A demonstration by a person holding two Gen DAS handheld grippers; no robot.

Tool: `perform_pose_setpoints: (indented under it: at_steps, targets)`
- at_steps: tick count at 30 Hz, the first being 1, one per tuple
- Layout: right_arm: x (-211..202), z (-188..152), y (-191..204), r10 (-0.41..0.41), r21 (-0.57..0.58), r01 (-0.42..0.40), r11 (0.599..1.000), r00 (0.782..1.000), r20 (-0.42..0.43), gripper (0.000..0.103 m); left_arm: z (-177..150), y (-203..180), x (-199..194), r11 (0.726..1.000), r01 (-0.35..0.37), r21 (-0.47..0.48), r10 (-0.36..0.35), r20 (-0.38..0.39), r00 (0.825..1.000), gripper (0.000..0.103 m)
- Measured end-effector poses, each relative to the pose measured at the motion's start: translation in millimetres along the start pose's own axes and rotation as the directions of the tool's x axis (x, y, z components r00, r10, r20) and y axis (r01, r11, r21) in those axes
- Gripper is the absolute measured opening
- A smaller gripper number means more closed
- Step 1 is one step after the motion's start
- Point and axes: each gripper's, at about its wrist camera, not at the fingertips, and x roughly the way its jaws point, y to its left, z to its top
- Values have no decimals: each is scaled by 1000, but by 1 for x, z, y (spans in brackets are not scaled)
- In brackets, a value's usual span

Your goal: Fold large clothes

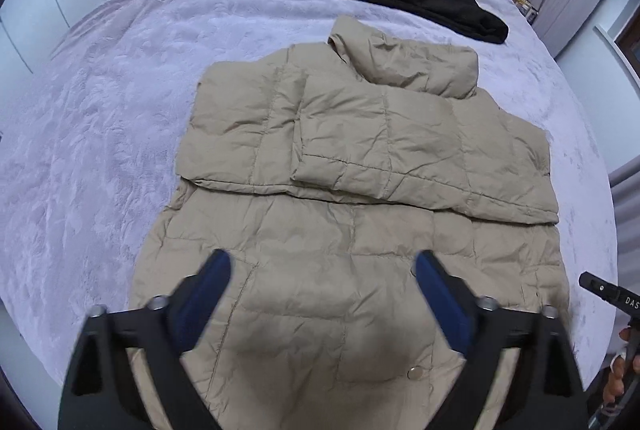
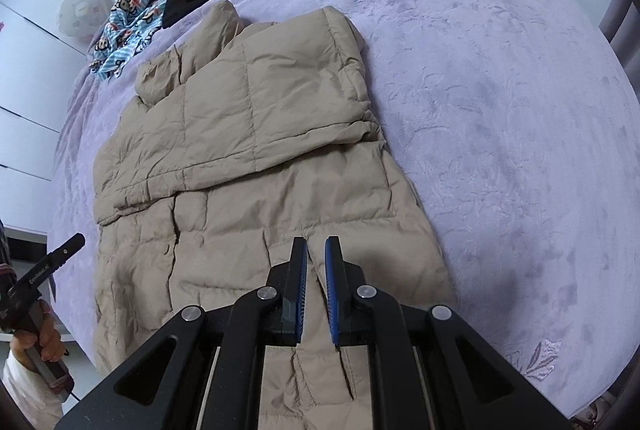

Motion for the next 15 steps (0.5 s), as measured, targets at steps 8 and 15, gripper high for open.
perform_pose_setpoints:
  at_steps: [8,15]
  targets:
    - [-11,-17,2,28,-42,-29,999,999,-22,27,-33,-7,-21,998,-62,-22,62,-16,998,99]
    - [-26,-35,4,41,-28,-41,999,999,0,81,-62,-1,-23,994,-111,18,112,-74,991,102]
